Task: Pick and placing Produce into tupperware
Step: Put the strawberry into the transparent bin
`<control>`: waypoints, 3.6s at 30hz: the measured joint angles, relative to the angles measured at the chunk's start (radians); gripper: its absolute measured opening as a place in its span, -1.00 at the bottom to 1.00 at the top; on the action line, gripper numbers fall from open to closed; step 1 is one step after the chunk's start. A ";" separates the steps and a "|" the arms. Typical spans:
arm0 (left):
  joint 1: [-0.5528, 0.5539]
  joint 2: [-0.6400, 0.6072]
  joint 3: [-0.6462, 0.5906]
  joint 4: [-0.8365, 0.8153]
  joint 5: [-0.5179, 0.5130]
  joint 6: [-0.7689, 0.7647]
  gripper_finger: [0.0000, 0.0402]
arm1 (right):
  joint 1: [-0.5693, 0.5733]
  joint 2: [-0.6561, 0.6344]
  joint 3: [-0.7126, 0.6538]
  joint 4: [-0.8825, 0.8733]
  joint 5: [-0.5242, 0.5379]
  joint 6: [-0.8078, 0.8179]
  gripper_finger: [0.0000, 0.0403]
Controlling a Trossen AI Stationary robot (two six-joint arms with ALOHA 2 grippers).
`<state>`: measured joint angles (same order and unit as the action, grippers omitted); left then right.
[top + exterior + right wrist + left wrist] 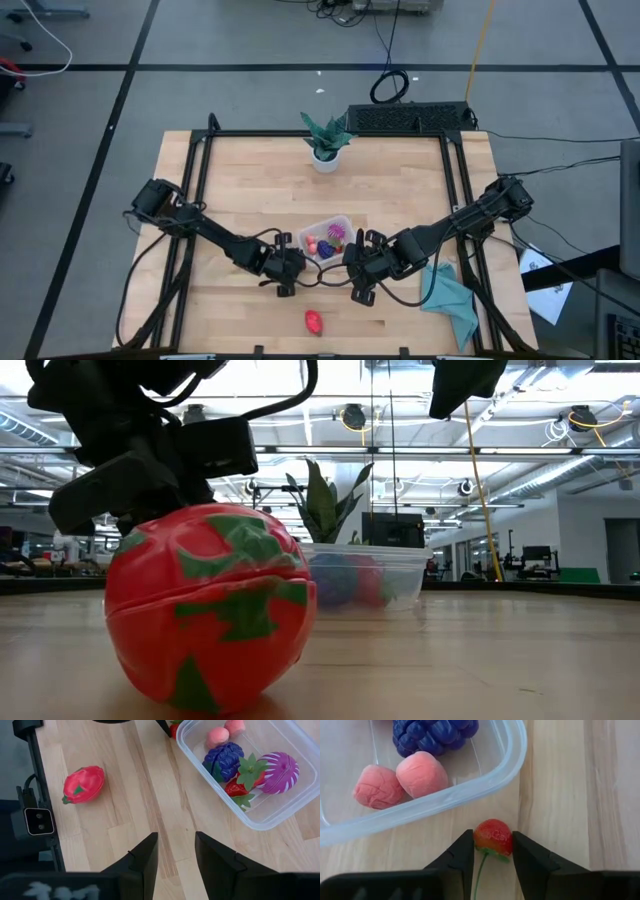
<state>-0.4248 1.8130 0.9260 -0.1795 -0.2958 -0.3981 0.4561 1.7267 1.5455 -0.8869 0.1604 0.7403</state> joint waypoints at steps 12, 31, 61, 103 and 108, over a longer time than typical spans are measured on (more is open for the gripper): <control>-0.033 -0.034 0.027 -0.150 0.010 -0.074 -0.44 | 0.000 0.000 0.000 0.000 0.000 0.000 -0.40; -0.074 -0.171 0.316 -0.806 -0.246 -0.129 -0.44 | -0.028 -0.004 0.001 -0.047 -0.002 -0.052 -0.40; 0.081 -0.139 0.356 -0.472 -0.148 0.230 -0.44 | -0.357 -0.329 0.001 -0.181 0.005 -0.275 -0.40; 0.223 0.068 0.355 -0.354 0.035 0.243 -0.43 | -0.363 -0.333 0.000 -0.225 0.003 -0.300 -0.40; 0.222 0.068 0.355 -0.354 0.037 0.243 -0.27 | -0.363 -0.333 0.000 -0.225 0.003 -0.304 -0.40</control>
<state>-0.2024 1.8809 1.2808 -0.5339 -0.2588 -0.1552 0.0929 1.3937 1.5459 -1.1114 0.1638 0.4366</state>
